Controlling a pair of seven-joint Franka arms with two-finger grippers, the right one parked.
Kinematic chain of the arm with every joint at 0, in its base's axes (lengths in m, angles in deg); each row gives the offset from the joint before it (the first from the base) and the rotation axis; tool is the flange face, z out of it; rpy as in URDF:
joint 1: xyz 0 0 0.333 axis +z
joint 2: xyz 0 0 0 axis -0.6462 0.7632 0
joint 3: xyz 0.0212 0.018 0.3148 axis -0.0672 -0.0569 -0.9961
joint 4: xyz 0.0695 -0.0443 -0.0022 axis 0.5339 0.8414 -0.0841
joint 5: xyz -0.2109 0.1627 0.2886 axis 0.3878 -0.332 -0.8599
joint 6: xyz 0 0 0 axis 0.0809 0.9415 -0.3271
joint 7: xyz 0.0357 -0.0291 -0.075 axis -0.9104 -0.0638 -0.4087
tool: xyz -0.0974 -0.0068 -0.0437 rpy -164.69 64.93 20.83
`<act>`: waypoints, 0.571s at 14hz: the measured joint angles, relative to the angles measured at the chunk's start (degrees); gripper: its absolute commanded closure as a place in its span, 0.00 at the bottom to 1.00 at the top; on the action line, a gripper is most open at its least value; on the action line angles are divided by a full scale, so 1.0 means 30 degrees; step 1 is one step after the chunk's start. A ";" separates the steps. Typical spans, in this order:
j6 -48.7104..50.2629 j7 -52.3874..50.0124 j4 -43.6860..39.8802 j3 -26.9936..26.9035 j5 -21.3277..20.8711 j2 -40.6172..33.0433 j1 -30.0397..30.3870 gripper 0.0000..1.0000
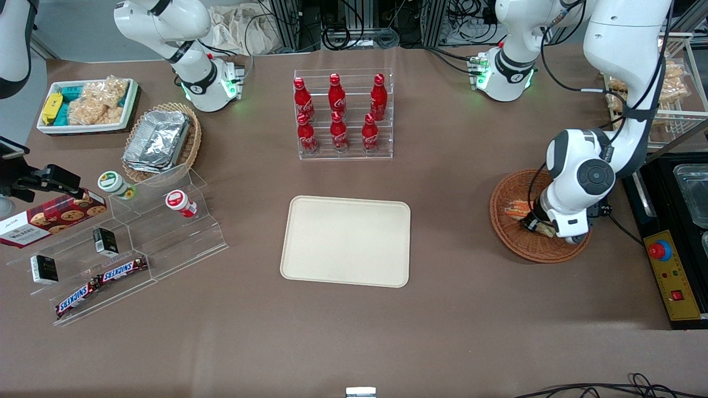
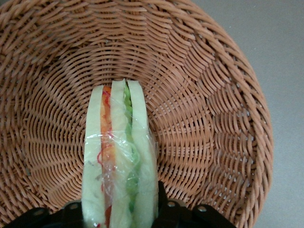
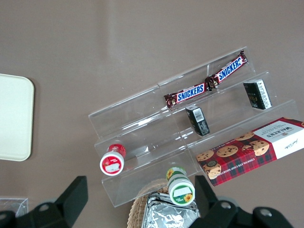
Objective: Place sandwich from basket to tray
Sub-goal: 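Close the left gripper on the sandwich and lift it from the basket, then carry the held sandwich with the left gripper over the cream tray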
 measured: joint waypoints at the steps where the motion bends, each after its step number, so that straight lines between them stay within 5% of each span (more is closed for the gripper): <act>1: 0.0097 0.0000 -0.0072 -0.0001 -0.0005 -0.0174 0.0000 1.00; 8: 0.8025 0.0061 -0.4043 0.1483 0.0879 -0.3838 -0.0130 1.00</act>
